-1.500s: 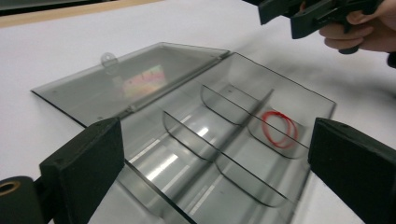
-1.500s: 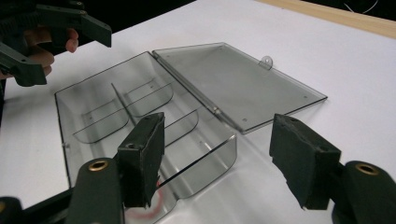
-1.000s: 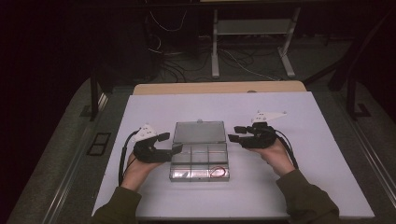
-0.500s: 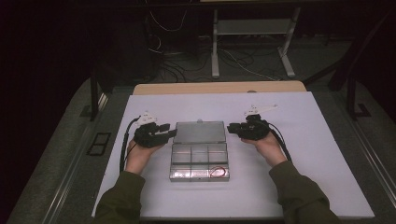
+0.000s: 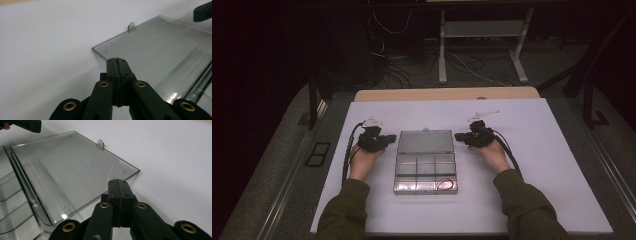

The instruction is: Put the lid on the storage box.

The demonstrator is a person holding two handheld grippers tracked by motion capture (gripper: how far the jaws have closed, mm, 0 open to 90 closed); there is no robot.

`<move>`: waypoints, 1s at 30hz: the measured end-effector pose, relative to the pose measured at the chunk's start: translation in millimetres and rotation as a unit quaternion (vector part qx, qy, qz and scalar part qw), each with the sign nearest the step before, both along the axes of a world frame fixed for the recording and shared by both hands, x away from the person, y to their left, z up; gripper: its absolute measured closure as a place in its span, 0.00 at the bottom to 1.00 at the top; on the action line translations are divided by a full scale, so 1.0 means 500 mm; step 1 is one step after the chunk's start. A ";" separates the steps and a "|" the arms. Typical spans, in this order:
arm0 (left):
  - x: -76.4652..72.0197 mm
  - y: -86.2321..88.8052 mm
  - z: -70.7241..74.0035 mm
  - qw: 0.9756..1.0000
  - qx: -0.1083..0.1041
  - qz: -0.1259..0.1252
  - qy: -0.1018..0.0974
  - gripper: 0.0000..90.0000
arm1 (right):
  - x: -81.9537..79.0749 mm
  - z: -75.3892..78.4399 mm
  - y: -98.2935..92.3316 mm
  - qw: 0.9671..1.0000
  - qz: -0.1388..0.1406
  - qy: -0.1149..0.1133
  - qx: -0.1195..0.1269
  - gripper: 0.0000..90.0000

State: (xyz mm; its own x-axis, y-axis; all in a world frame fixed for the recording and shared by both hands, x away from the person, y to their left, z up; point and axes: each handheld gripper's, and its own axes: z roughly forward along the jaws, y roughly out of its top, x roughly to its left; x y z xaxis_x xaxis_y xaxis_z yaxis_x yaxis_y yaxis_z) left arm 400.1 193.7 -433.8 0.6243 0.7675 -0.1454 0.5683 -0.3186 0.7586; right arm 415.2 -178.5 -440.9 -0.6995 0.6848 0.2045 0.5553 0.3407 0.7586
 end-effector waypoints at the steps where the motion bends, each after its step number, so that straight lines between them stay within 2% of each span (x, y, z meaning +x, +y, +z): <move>1: 0.001 0.001 -0.002 1.000 0.003 -0.001 0.003 0.98 | 0.000 -0.003 0.002 1.000 -0.001 0.005 -0.002 0.99; 5: 0.003 0.003 -0.010 1.000 -0.001 0.001 0.016 0.98 | -0.001 -0.011 0.010 1.000 0.002 0.010 -0.010 0.99; 9: 0.005 0.000 -0.019 0.999 0.009 -0.003 0.037 0.98 | -0.001 -0.018 0.016 1.000 -0.001 0.017 -0.017 0.99; 14: 0.005 -0.010 -0.027 0.999 0.019 -0.009 0.047 0.98 | -0.001 -0.023 0.017 1.000 -0.003 0.023 -0.022 0.99; 20: 0.005 -0.018 -0.028 0.998 0.025 -0.013 0.047 0.98 | 0.000 -0.029 0.021 0.999 -0.001 0.029 -0.030 0.99; 27: 0.007 -0.016 -0.030 0.999 0.015 -0.010 0.051 0.98 | 0.001 -0.029 0.021 0.999 -0.003 0.033 -0.027 0.99; 30: 0.008 -0.019 -0.032 0.998 0.003 -0.014 0.054 0.98 | 0.002 -0.030 0.021 0.999 -0.002 0.035 -0.022 0.99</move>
